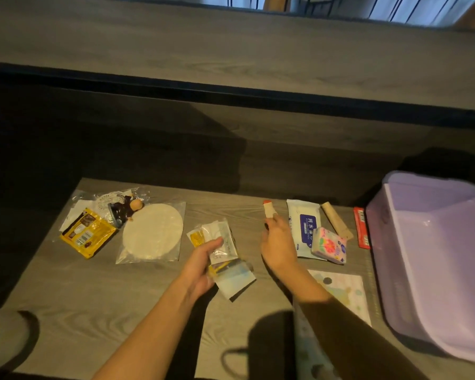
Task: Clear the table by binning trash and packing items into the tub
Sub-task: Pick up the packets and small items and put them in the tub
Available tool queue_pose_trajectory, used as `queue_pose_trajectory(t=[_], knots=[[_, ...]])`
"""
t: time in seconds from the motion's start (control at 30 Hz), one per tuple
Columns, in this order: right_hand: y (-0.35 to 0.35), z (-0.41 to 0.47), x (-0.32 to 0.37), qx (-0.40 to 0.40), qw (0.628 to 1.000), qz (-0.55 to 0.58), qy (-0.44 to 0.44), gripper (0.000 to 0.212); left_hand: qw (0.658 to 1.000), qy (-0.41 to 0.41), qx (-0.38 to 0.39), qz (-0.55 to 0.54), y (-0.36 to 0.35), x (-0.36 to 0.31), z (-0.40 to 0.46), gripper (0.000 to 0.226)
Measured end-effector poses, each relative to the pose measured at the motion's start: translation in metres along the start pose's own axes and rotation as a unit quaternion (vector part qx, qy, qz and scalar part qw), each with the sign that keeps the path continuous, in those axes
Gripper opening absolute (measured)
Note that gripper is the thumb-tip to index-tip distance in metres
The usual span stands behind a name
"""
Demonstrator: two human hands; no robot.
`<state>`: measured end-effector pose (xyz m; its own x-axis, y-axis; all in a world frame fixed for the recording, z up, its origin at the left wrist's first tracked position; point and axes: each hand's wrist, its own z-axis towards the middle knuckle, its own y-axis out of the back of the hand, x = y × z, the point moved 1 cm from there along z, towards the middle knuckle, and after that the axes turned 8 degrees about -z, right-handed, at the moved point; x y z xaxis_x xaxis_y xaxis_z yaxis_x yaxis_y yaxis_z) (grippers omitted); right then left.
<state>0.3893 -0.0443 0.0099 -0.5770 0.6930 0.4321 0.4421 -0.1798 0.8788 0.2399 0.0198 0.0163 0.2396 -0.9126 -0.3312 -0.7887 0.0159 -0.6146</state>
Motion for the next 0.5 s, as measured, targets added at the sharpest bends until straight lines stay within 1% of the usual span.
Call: queue_pose_trajectory(t=[0.1,0.23,0.33,0.5], knots=[[-0.003,0.010,-0.002,0.019,0.993,-0.116,0.017,0.046,1.000,0.005,0.017,-0.007,0.000,0.001,0.000,0.025],[-0.005,0.010,-0.001,0.017,0.986,-0.158,0.049,0.043,1.000,0.001,0.018,0.006,0.000,0.002,0.002,0.024],[-0.004,0.011,0.000,0.025,0.986,-0.156,0.054,0.038,0.999,-0.005,0.024,0.023,0.001,0.004,0.005,0.021],[0.014,0.005,0.006,0.043,0.997,-0.064,0.034,0.024,0.998,-0.008,0.023,0.053,-0.005,0.008,0.004,0.019]])
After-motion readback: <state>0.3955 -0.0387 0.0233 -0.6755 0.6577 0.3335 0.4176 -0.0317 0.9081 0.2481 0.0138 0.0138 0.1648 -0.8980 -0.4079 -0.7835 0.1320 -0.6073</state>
